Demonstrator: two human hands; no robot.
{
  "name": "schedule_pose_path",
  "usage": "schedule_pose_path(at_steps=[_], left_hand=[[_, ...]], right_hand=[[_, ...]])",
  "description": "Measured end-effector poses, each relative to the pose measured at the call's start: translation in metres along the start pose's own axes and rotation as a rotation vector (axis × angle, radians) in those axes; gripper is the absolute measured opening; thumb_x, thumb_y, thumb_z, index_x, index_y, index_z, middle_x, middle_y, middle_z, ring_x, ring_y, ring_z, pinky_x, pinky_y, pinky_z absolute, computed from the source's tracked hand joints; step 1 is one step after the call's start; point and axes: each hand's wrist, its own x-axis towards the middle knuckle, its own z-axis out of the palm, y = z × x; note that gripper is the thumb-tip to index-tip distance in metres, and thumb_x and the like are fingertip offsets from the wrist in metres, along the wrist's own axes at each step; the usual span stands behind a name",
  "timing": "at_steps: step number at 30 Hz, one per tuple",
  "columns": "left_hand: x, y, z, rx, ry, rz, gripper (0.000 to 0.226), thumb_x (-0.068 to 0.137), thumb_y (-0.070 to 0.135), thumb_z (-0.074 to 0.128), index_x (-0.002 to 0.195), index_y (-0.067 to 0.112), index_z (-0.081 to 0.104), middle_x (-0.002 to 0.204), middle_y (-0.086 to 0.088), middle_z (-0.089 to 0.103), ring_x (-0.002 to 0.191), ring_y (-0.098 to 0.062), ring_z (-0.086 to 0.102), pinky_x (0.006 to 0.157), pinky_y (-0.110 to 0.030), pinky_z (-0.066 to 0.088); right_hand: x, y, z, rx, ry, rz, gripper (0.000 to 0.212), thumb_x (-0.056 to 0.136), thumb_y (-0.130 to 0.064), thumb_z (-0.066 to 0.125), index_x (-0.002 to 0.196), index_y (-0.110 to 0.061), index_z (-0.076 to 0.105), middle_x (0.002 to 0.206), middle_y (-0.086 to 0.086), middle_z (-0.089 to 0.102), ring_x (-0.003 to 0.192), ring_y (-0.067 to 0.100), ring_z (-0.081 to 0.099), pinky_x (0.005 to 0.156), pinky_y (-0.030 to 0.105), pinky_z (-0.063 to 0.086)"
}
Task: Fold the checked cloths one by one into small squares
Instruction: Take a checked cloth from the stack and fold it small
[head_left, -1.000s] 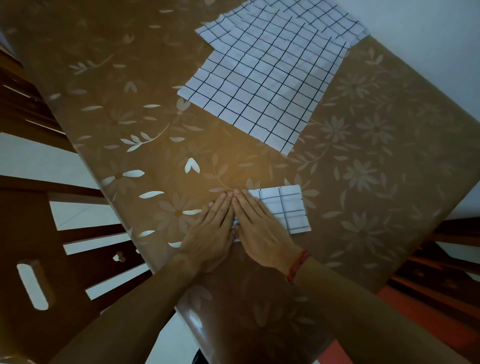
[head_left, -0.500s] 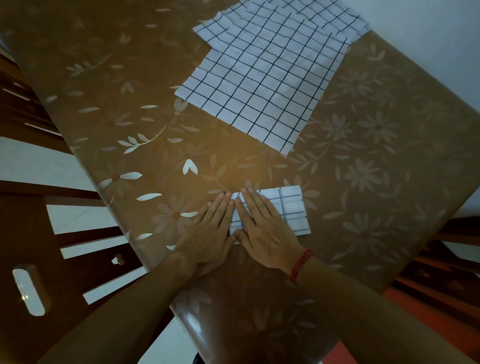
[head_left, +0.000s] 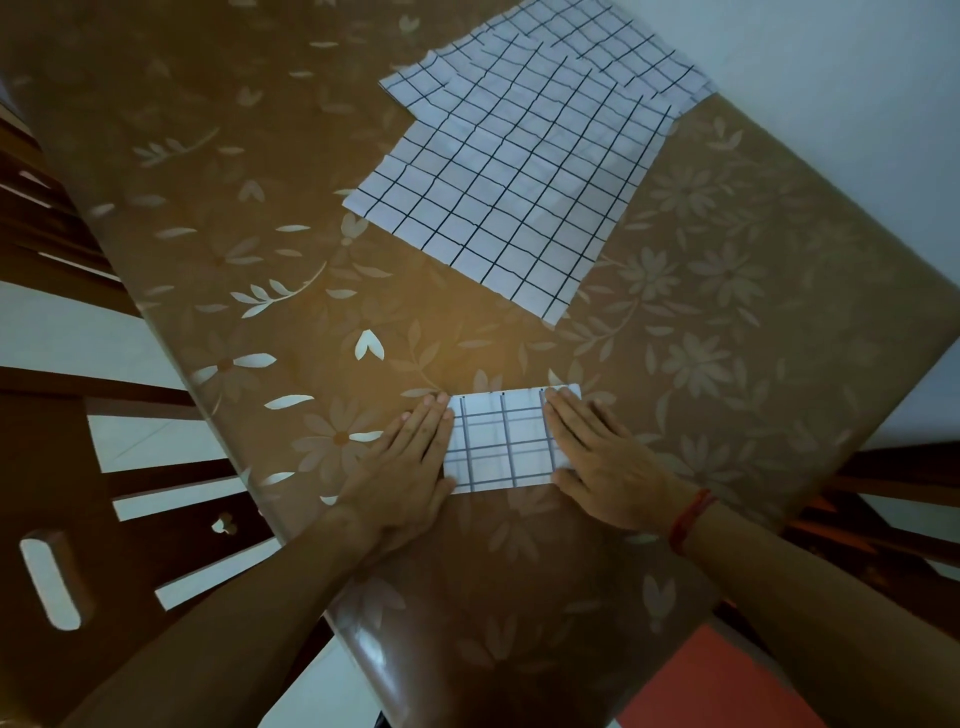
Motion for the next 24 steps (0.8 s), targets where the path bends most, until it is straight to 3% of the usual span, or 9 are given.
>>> schedule_pose_path(at_steps=[7, 11, 19, 24], left_hand=[[0.001, 0.001, -0.006, 0.018, -0.002, -0.007, 0.068, 0.095, 0.044, 0.031, 0.146, -0.001, 0.031, 0.154, -0.019, 0.026, 0.143, -0.030, 0.023, 0.115, -0.040, 0.010], [0.001, 0.002, -0.006, 0.020, 0.013, -0.010, 0.067, 0.094, 0.043, 0.032, 0.145, -0.002, 0.034, 0.153, -0.020, 0.029, 0.142, -0.031, 0.027, 0.114, -0.041, 0.013], [0.001, 0.006, -0.008, 0.011, 0.028, -0.029, 0.066, 0.093, 0.041, 0.031, 0.142, -0.001, 0.039, 0.151, -0.019, 0.033, 0.140, -0.031, 0.031, 0.116, -0.042, 0.020], [0.001, 0.007, -0.010, 0.019, 0.030, -0.040, 0.065, 0.092, 0.041, 0.031, 0.141, -0.001, 0.041, 0.150, -0.019, 0.036, 0.139, -0.030, 0.033, 0.116, -0.041, 0.020]], right_hand=[[-0.007, 0.022, -0.009, 0.001, -0.055, -0.036, 0.075, 0.090, -0.025, 0.041, 0.152, -0.006, 0.005, 0.160, 0.009, -0.001, 0.148, 0.020, -0.007, 0.121, 0.041, 0.004], [-0.006, 0.022, -0.012, -0.005, -0.069, -0.024, 0.077, 0.088, -0.026, 0.043, 0.152, -0.005, 0.006, 0.160, 0.010, 0.000, 0.148, 0.020, -0.004, 0.121, 0.043, 0.008], [-0.001, 0.013, -0.022, 0.066, -0.031, 0.041, 0.080, 0.083, -0.029, 0.051, 0.151, -0.006, 0.016, 0.159, 0.009, 0.016, 0.146, 0.022, 0.014, 0.119, 0.045, 0.014], [0.018, 0.002, -0.034, 0.149, 0.050, 0.145, 0.080, 0.079, -0.038, 0.058, 0.147, -0.011, 0.026, 0.149, 0.007, 0.032, 0.131, 0.024, 0.036, 0.110, 0.040, 0.028]])
